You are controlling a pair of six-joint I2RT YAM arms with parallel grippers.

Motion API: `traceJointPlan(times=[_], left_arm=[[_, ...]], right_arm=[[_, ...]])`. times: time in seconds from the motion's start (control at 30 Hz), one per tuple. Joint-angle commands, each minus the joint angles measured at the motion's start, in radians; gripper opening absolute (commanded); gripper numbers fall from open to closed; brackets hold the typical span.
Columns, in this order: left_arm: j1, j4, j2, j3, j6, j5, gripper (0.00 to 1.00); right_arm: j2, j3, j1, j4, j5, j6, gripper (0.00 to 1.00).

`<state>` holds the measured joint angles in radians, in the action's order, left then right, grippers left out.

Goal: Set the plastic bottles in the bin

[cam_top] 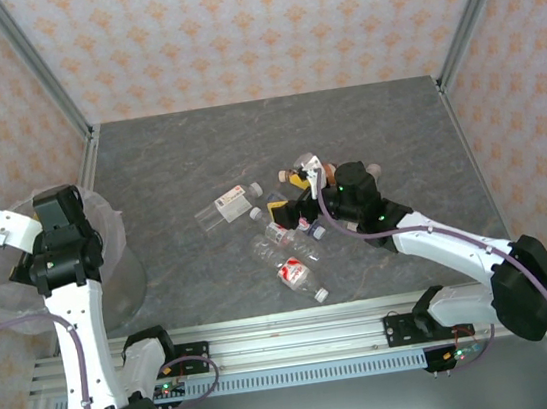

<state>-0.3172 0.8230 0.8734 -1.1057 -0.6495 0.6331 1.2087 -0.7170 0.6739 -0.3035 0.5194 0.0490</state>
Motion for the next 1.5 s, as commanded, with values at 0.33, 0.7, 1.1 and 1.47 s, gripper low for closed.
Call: traceJointPlan(times=[0.33,0.7,1.1,1.47], left_arm=[[-0.011,-0.011,0.007,-0.090,0.072,-0.378,1.00],[-0.011,-0.025,-0.026,-0.149,0.046,-0.665,1.00],[-0.010,-0.186,-0.050,-0.111,0.027,-1.107,1.00],[0.145,-0.218,-0.032,-0.117,0.021,-1.160,1.00]], right_arm=[[0.040,-0.056,0.007,0.055,-0.223,-0.081,0.99],[0.035,-0.084,0.007,0.237,-0.518,-0.200,0.99],[-0.086,0.002,0.008,0.449,-0.854,-0.400,0.99],[-0.119,0.101,-0.106,0.575,-0.705,-0.628,0.99]])
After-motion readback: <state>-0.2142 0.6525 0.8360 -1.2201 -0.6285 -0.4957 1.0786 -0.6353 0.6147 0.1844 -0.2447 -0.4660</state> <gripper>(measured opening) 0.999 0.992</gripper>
